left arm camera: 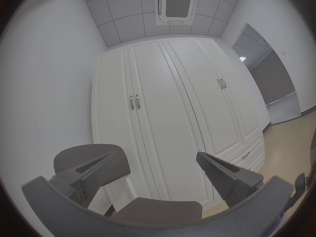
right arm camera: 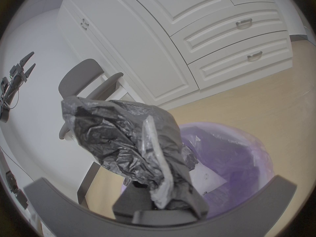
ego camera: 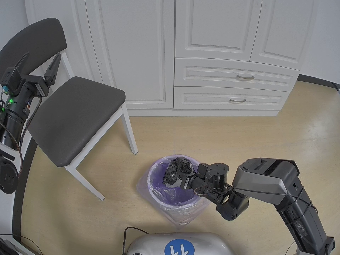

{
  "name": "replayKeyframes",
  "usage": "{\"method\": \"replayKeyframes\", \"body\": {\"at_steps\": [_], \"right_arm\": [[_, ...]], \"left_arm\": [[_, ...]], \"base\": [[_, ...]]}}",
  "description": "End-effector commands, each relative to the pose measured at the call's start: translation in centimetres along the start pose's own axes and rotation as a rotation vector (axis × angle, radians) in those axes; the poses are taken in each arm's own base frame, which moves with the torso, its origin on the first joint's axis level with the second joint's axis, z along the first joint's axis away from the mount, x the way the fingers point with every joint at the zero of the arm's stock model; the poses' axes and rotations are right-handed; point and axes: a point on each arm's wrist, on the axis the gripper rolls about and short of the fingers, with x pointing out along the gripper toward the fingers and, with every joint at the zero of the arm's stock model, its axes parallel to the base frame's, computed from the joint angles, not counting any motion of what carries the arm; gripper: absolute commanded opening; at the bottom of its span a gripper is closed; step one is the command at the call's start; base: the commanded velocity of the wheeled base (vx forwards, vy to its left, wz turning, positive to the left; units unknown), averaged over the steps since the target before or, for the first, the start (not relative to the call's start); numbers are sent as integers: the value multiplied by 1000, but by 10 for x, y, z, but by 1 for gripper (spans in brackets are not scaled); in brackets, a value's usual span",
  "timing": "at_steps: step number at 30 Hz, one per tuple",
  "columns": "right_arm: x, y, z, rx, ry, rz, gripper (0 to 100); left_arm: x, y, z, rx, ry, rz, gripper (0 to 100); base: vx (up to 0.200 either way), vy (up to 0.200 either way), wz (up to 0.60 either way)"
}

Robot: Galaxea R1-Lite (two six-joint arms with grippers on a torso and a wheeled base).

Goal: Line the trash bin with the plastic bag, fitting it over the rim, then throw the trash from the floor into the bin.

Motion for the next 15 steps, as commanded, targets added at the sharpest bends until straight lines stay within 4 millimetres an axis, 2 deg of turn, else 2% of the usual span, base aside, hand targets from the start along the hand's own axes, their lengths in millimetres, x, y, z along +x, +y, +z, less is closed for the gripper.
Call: {"method": "replayKeyframes", "body": {"at_steps": [1,5,15], "right_arm": [[-7,1,-3,-1,41,9,0],[-16,2,-6,2,107,51,0],[-17,-2,-9,12,237,-14,0]], "left_arm": [[0,0,1,-1,-2,0,100],[0,0,1,0,-2,-1,100],[-1,-3,1,-2,-1,-12,100]], "base": [[0,0,0],[0,0,0],[0,0,0]]}}
